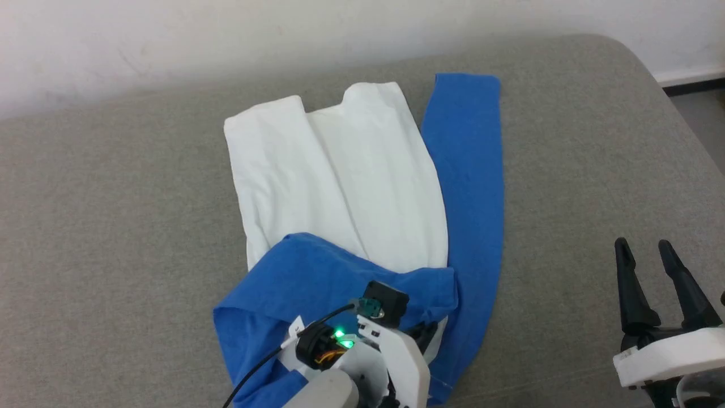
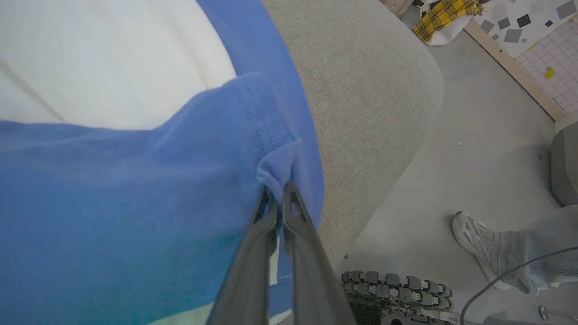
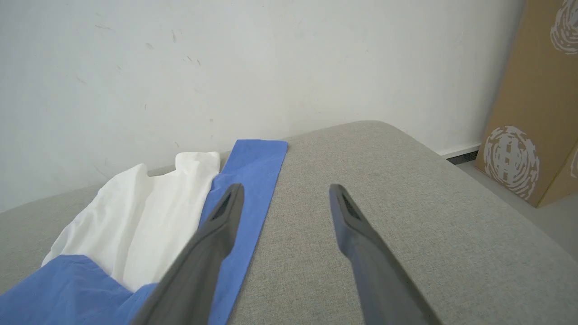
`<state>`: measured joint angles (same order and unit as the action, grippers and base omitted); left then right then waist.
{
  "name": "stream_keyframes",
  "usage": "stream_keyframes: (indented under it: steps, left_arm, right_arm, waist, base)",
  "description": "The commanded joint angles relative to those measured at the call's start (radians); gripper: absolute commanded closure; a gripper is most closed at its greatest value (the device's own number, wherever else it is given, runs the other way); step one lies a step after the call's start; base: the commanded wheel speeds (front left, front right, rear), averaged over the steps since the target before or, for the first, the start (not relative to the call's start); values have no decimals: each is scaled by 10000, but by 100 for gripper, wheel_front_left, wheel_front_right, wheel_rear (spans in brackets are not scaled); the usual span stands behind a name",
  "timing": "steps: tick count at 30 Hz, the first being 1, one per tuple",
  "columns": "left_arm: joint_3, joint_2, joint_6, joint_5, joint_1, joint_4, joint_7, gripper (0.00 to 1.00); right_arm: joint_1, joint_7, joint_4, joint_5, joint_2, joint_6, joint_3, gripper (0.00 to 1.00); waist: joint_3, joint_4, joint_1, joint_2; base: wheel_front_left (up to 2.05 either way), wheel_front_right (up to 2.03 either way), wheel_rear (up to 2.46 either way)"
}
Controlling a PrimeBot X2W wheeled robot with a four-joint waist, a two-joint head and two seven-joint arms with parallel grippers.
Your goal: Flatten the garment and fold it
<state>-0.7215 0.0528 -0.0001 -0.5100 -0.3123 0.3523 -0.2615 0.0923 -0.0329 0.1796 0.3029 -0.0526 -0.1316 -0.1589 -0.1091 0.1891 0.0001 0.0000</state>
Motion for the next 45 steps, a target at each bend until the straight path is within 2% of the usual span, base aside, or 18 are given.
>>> stream_keyframes:
  steps: [1,3,4,5,6,10,15,18,23,24,32,38,42,45]
  left_arm:
    - [-80,-12,131,-93,-152,409,327,100]
    - [-280,-19,106,-431,-286,770,733,100]
    - [-444,-20,81,-557,-359,930,889,89]
    - [-635,-21,21,-615,-445,1066,1029,52]
    - [-768,-22,-4,-658,-527,1127,1286,0]
    - [-1106,-23,-84,-584,-760,1051,2676,0]
    - [-852,-24,199,-518,-738,472,4462,0]
    - [-333,108,520,-433,-615,-23,5006,0]
    - [1117,613,1069,-260,-193,-1033,5220,0]
    - [1117,613,1069,-260,-193,-1033,5220,0]
    - [3934,1371,1648,814,1019,-2571,5230,0]
    - [5217,1899,1680,1460,1864,-2836,5231,0]
    - [5653,2135,1592,1585,2352,-2919,5231,0]
    - [5790,2171,1542,1586,2627,-3099,5231,0]
  right_arm:
    - [-49,51,-6,81,24,9,9,0]
    - [-89,79,-49,108,24,9,27,0]
    - [-101,95,-75,111,24,9,28,0]
    - [-114,111,-101,104,24,9,19,0]
    - [-132,123,-123,85,24,9,17,0]
    - [-193,198,-119,-79,24,9,0,0]
    - [-171,133,39,-434,24,9,4,0]
    - [-149,43,197,-653,24,9,67,0]
    - [-92,-108,329,-876,24,9,213,0]
    - [-92,-108,329,-876,24,9,213,0]
    - [-68,-201,193,-964,24,9,332,0]
    - [-195,-322,-163,-1032,24,9,238,0]
    - [-433,-486,-571,-974,-112,9,166,0]
    - [-900,-672,-1156,-699,-448,9,74,0]
  waist:
    - [-352,214,-1,0]
    - [-444,236,-1,0]
    - [-462,235,-1,0]
    - [-469,218,-1,0]
    - [-466,187,-1,0]
    - [-287,-64,-1,0]
    - [79,-487,-1,0]
    - [250,-682,-1,0]
    - [427,-967,-1,0]
    - [427,-967,-1,0]
    - [468,-1379,-1,0]
    - [457,-1729,-1,0]
    - [407,-1884,-1,0]
    - [253,-1967,-1,0]
  base:
    - [0,0,0]
    - [0,0,0]
    - [0,0,0]
    - [0,0,0]
    - [0,0,0]
    - [0,0,0]
    - [0,0,0]
    - [0,0,0]
    - [0,0,0]
    - [0,0,0]
    - [0,0,0]
    - [0,0,0]
    - [0,0,0]
    - [0,0,0]
